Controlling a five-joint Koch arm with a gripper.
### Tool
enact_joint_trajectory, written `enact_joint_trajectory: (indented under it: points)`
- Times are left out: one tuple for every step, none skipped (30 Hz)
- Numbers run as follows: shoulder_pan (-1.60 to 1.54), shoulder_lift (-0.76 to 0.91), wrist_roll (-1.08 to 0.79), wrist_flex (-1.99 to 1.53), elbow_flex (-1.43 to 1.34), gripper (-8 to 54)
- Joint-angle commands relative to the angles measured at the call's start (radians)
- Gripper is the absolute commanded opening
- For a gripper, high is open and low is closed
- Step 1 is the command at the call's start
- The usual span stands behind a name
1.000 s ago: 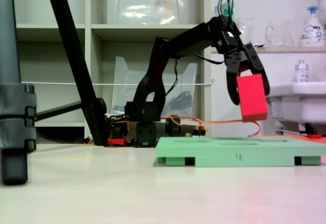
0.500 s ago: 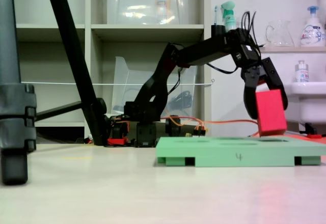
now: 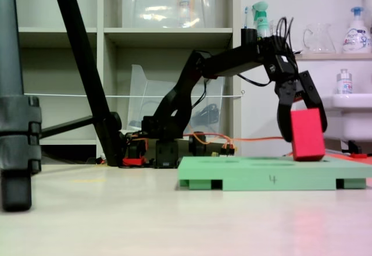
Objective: Put the square block into the corresponding hole
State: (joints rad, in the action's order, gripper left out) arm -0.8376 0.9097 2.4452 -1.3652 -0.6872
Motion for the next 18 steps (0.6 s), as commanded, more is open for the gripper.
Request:
enact_joint_trajectory:
  points:
    - [-0.009, 0.023, 0.014, -0.026, 0.077, 19.9]
    - [-0.008, 0.020, 0.012, -0.031, 0.077, 20.5]
    - [-0.006, 0.017, 0.012, -0.035, 0.077, 20.5]
    - [-0.006, 0.012, 0.009, -0.038, 0.077, 20.7]
    - [-0.005, 0.009, 0.008, -0.038, 0.077, 21.2]
    - [-0.005, -0.002, 0.005, -0.038, 0.081, 21.3]
    - [-0.005, -0.012, 0.003, -0.041, 0.087, 21.4]
    - [-0.005, -0.025, -0.002, -0.040, 0.091, 22.1]
    - [-0.005, -0.046, -0.008, -0.041, 0.109, 23.0]
    - [-0.008, -0.066, -0.009, -0.041, 0.123, 24.4]
    - [-0.008, -0.080, -0.015, -0.041, 0.132, 24.5]
    - [-0.008, -0.091, -0.034, -0.041, 0.140, 24.5]
    - [-0.008, -0.098, -0.081, -0.040, 0.143, 24.6]
    - [-0.008, -0.117, -0.112, -0.040, 0.156, 26.2]
    - [-0.008, -0.130, -0.127, -0.040, 0.175, 27.6]
    - [-0.009, -0.141, -0.137, -0.040, 0.179, 29.2]
    - [-0.009, -0.150, -0.138, -0.040, 0.181, 30.5]
    - [-0.009, -0.153, -0.138, -0.040, 0.181, 30.7]
